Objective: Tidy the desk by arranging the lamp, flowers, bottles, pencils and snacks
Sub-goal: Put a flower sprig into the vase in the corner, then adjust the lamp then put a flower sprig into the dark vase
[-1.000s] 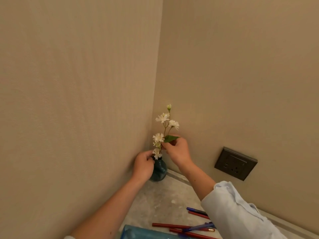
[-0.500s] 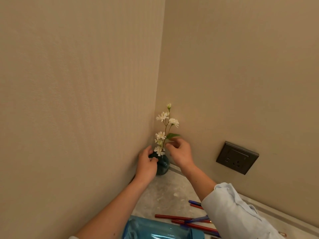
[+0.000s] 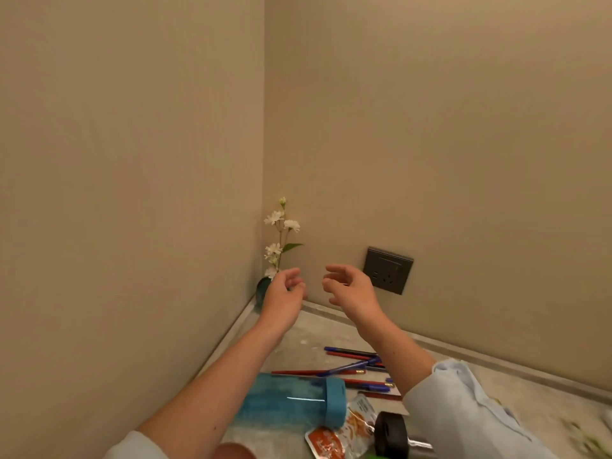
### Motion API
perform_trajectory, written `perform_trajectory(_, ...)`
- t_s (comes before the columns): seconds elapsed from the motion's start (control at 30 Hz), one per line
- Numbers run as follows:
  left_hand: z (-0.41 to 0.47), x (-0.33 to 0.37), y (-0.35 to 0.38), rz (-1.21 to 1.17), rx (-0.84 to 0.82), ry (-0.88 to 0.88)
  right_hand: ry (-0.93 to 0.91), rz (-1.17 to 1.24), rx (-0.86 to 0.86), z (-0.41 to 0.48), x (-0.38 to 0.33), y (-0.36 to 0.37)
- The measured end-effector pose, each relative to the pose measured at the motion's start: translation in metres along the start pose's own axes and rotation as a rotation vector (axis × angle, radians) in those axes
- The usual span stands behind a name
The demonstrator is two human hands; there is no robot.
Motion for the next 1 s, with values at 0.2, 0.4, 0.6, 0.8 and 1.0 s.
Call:
perform_trajectory(0.2,-0.033,0.017,0.069,0.053,-0.137,0.06,0.001,0.021,0.15,-0.051,0.009,-0.072)
perform_trajectory(0.4,-0.068,0.029,0.158,0.023,-0.306,0.067,0.022,0.052,0.321,-0.106,0.023,-0.158)
perform_trajectory(0.6,-0.119,0.031,0.269,-0.001,-0.47,0.058,0.072,0.051,0.464,-0.176,0.048,-0.251)
perform_trajectory(0.8,-0.169,0.037,0.367,-0.019,-0.557,0.032,0.104,0.026,0.547,-0.232,0.067,-0.336)
perform_trajectory(1.0,-0.195,0.043,0.414,-0.01,-0.568,0.064,0.124,0.048,0.581,-0.261,0.082,-0.389)
Point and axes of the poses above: each hand's wrist, its own z-axis towards the middle knuckle, its own y-axis out of the palm, x = y × z, the point moved 3 cm from there along z, towards the middle knuckle, and after that the axes turned 5 degrees about -x, right-handed, at the moved point
